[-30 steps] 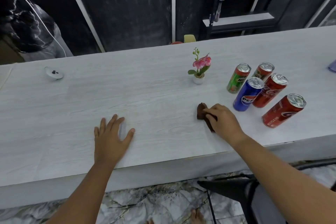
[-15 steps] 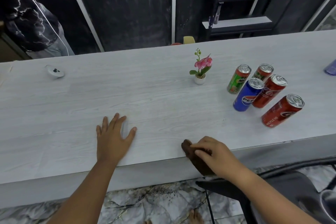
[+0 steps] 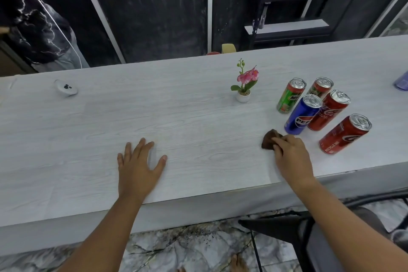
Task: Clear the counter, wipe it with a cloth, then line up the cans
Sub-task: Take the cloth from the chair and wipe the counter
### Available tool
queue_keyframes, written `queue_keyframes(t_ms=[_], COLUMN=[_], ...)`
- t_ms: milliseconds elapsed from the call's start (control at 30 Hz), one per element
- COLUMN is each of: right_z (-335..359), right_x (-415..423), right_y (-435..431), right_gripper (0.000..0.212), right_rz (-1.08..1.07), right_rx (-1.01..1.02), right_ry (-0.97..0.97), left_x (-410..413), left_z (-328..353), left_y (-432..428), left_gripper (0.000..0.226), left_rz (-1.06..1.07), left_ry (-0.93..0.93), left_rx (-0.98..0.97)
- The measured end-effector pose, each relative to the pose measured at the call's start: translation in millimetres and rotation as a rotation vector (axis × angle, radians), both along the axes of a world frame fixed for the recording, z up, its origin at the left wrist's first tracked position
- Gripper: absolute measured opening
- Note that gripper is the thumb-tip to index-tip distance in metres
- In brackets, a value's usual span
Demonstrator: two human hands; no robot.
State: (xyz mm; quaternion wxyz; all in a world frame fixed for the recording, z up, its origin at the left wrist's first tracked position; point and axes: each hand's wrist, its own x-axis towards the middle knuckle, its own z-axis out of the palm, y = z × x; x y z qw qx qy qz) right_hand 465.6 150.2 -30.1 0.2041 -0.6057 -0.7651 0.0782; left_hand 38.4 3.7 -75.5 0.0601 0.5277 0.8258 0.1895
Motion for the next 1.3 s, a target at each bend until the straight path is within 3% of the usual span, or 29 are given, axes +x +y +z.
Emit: queue_keyframes(t_ms=[467, 600, 700, 867, 967, 1133, 1300], right_z=[3.7, -0.4, 4.9, 43.9, 60.8, 65.9, 23.6], right_x=[-51.5, -67.6, -72.5, -70.0, -68.2, -78.6, -87.8], right_y=[-107.2, -136.9, -138.7, -72.1, -17.3, 63.8, 84.3], right_gripper=[0.029, 0.028, 0.024, 0.022, 0.022, 0.028, 0.030], right_rz=[0.345, 0.464, 0.379, 0.194, 0.141, 0.068, 0.176], right_rx=[-0.068, -0.390, -0.526, -0.428, -0.284, -0.055, -0.166], right_ry=[0.154, 0.265, 0.428, 0.566, 0.509, 0.244, -0.019], left_x=[2.5, 2.5, 2.0, 1.4, 1.5, 2.2, 3.1], left_z=[-0.6, -0.8, -0.1, -0.4, -0.6, 1.7, 3.0], left_y=[-0.4, -0.6, -1.0, -1.3, -1.4, -1.5, -1.9], left_gripper=[0.075, 0.076, 0.077, 0.077, 0.076, 0.076, 0.076], left_rz=[0.006, 0.008, 0.002, 0.001, -0.002, 0.001, 0.005], left_ry=[-0.007, -0.006, -0.010, -0.011, -0.010, -0.020, -0.020], left_rx=[0.013, 0.006, 0.007, 0.011, 0.015, 0.020, 0.019])
